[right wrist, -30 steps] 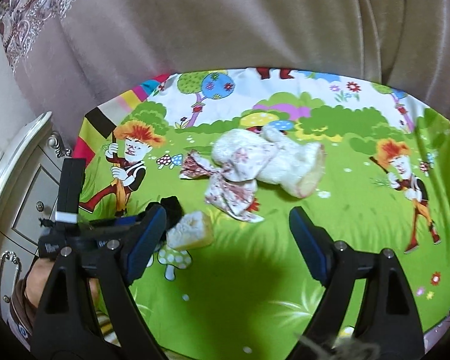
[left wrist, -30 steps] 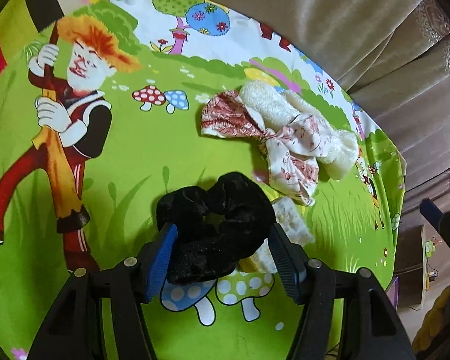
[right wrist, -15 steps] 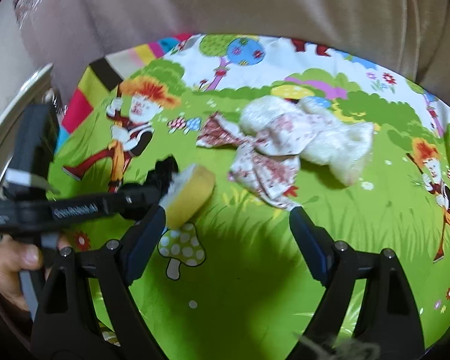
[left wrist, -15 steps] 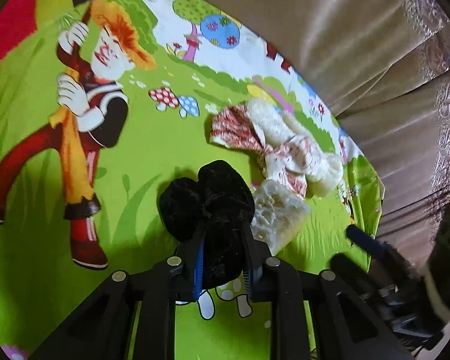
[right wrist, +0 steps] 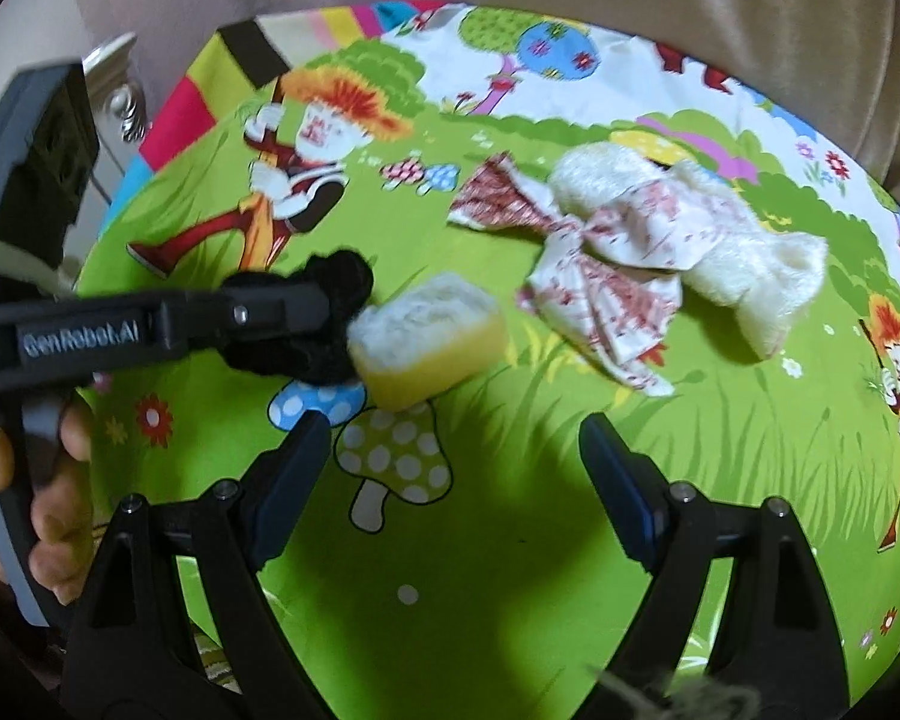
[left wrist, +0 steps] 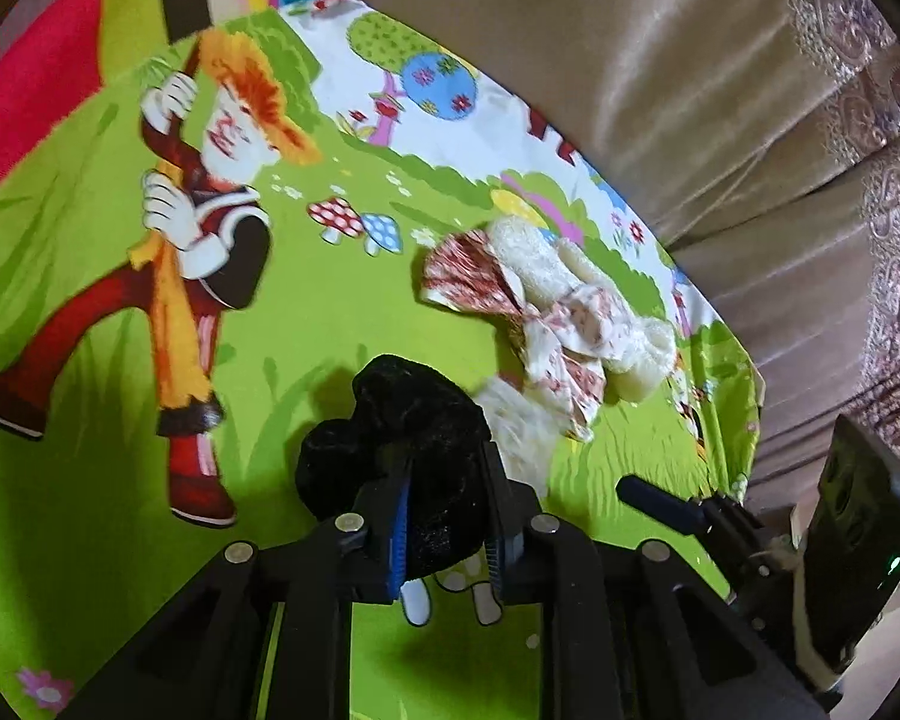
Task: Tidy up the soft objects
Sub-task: 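Grasp the black scrunchie with left tool while right tool grasps the sponge pad, then carry the scrunchie and sponge pad over the box and open both tools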
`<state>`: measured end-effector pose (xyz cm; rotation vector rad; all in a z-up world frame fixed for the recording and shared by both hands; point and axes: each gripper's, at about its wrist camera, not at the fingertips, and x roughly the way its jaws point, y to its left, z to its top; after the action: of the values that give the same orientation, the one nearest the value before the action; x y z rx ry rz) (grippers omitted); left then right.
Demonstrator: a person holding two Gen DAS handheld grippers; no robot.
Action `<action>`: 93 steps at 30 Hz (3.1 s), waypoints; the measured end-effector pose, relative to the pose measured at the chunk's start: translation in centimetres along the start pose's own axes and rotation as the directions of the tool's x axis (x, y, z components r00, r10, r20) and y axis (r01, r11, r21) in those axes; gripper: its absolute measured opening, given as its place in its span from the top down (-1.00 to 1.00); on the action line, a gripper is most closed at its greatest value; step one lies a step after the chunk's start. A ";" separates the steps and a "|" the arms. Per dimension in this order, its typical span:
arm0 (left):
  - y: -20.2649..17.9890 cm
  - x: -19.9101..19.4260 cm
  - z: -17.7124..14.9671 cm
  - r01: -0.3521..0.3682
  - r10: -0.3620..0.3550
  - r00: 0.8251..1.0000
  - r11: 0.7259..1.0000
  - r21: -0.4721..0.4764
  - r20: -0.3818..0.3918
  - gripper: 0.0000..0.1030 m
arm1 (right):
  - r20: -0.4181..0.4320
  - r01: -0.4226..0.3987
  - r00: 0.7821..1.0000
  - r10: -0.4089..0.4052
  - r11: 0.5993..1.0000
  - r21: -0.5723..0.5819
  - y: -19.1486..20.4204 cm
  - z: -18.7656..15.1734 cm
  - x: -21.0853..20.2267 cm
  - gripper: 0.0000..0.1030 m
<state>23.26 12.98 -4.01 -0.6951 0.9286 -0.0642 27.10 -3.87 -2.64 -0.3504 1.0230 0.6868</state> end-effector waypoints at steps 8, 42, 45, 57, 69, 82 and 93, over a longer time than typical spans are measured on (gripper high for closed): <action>0.7 -1.3 0.3 -0.051 0.053 0.997 0.998 -0.030 0.047 0.60 | -0.018 -0.030 0.999 0.030 0.999 -0.027 0.5 0.8 2.0 -0.69; -4.0 -2.9 -1.8 -0.058 0.055 0.996 0.998 0.037 0.077 0.60 | 0.043 0.017 0.999 -0.019 0.999 0.049 -2.4 -0.7 -0.7 -0.31; -5.5 -3.2 -2.3 -0.050 0.045 0.996 0.997 0.062 0.077 0.60 | 0.058 0.031 0.998 -0.034 0.997 0.068 -3.1 -1.8 -2.3 -0.31; -10.7 -3.9 -4.7 -0.011 0.003 0.998 0.990 0.142 0.055 0.60 | 0.110 0.073 0.990 -0.091 0.985 0.156 -5.4 -6.2 -7.9 -0.31; -15.7 -3.4 -8.7 0.048 -0.045 0.999 0.974 0.223 -0.017 0.60 | 0.155 0.104 0.978 -0.142 0.968 0.228 -7.6 -10.3 -13.1 -0.31; -22.5 -2.5 -12.9 0.145 -0.113 0.987 0.931 0.335 -0.113 0.60 | 0.176 0.162 0.955 -0.236 0.920 0.356 -12.2 -17.2 -20.0 -0.31; -29.2 -0.3 -17.8 0.247 -0.148 0.957 0.864 0.438 -0.248 0.60 | 0.154 0.234 0.930 -0.333 0.862 0.450 -16.4 -23.0 -24.6 -0.31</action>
<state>16.55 -19.11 5.93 -0.3326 0.9888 -0.5386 14.54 -37.86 6.78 -0.0342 0.8494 0.2137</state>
